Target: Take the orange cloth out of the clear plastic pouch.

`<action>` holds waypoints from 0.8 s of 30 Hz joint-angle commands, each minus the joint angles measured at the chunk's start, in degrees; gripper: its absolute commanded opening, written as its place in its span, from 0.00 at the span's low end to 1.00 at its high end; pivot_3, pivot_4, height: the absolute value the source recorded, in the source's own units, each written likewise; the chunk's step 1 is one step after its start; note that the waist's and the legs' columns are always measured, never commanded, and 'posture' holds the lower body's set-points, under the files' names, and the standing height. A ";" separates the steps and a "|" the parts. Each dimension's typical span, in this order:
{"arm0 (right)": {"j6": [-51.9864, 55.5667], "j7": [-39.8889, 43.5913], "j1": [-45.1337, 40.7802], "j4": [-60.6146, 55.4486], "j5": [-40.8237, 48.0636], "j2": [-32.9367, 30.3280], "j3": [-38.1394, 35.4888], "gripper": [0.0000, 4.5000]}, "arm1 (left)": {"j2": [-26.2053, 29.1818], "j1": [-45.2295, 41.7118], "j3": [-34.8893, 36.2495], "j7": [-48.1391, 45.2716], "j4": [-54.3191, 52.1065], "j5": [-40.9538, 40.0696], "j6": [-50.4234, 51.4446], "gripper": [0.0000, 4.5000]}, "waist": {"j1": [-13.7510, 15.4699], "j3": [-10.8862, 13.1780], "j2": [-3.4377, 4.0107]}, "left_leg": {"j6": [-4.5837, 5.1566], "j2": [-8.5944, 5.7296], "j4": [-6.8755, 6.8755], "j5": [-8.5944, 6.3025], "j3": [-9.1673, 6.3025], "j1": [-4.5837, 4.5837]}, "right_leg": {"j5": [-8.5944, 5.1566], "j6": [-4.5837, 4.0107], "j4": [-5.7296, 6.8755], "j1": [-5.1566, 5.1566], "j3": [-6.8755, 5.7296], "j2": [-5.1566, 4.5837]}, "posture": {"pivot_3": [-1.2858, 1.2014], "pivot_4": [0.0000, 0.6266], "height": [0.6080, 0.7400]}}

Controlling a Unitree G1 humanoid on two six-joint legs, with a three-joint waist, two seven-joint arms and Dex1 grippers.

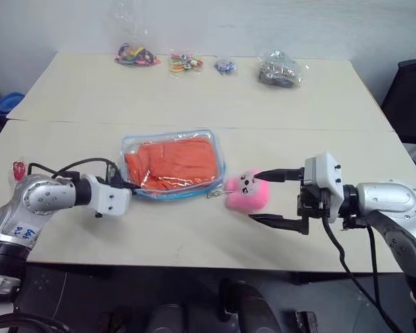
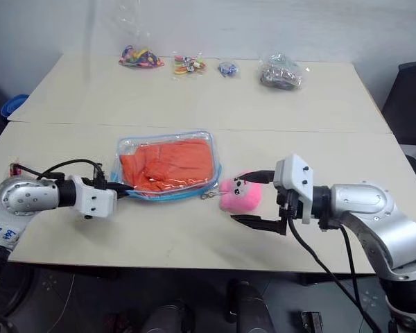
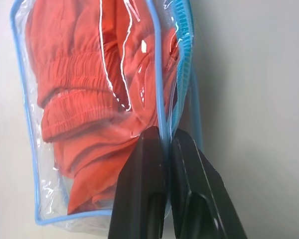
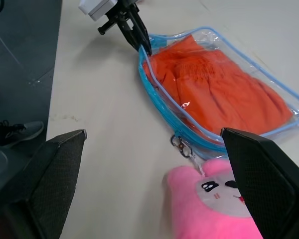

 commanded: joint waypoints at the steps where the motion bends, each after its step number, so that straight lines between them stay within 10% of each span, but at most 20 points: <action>1: 0.01 0.53 0.34 -1.77 1.31 -1.25 -2.47 1.00 | 0.54 0.21 0.06 -0.06 -0.04 -0.65 -3.85 0.05 | -0.02 0.00 0.00 | 0.00 0.00 0.00 0.00 0.00 0.00 | 0.00 0.00 -0.03 0.00 0.00 0.00 | 0.52 0.24 1.00; 24: 1.68 -1.80 5.58 -4.76 2.48 -1.96 -5.64 1.00 | 1.01 -7.81 -3.98 11.36 13.22 5.95 -33.51 0.05 | -0.17 -0.01 -0.02 | 0.01 0.00 0.00 0.02 0.00 0.01 | 0.02 0.03 0.05 0.03 -0.03 0.00 | 0.52 0.24 1.00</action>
